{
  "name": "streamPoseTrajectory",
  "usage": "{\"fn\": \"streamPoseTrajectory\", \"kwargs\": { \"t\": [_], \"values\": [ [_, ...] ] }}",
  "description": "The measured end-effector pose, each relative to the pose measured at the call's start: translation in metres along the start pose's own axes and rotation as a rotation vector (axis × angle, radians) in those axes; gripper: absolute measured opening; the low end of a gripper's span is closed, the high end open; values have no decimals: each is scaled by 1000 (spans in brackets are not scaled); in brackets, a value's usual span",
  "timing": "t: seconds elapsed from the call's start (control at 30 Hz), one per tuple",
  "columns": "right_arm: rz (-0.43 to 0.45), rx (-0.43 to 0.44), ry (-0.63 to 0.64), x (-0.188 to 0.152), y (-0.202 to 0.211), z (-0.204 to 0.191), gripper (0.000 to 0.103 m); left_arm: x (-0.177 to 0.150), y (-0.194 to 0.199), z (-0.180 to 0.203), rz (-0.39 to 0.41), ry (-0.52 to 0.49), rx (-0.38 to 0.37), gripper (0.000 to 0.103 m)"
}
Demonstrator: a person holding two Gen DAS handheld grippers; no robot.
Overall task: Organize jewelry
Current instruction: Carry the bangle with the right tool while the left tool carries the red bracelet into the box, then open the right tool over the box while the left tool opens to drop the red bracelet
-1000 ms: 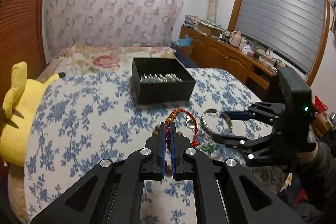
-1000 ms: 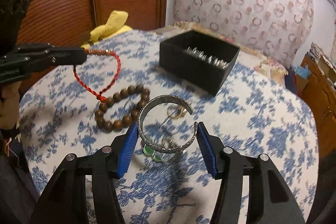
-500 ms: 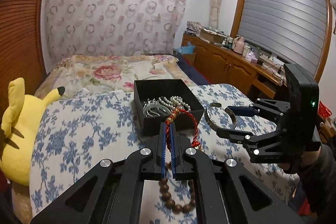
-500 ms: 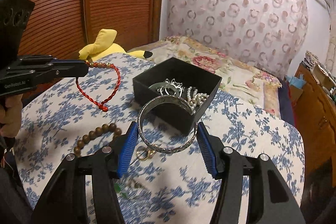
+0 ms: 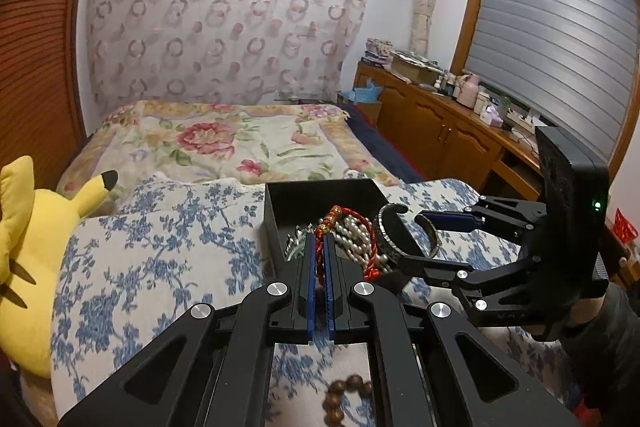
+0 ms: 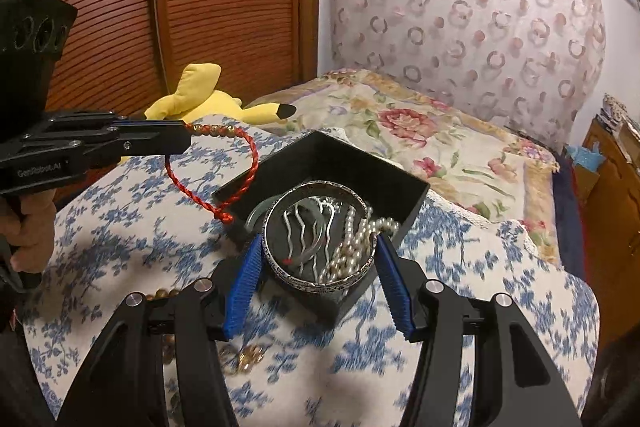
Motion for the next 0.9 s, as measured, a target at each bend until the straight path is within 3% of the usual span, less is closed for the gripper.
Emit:
{"fn": "streamPoseTrajectory", "kwargs": {
  "t": [0.3,0.9],
  "values": [
    [-39,53,-8,-1,-27,-1,59,14,-15,-17,-11,18,6,3],
    [-3,50,-35,8,-16,14,62,13,-47,-24,-62,12,6,3]
  ]
}}
Point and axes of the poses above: each gripper's, at about its wrist camera, not at the fingertips, and y roughly against the way its jaws point, z to its right, x to its top, the point moved 10 cm from there along -y, roughly the way its jaws point, and after that the axes turned 14 degrees about -x, right-handed, at the moved point
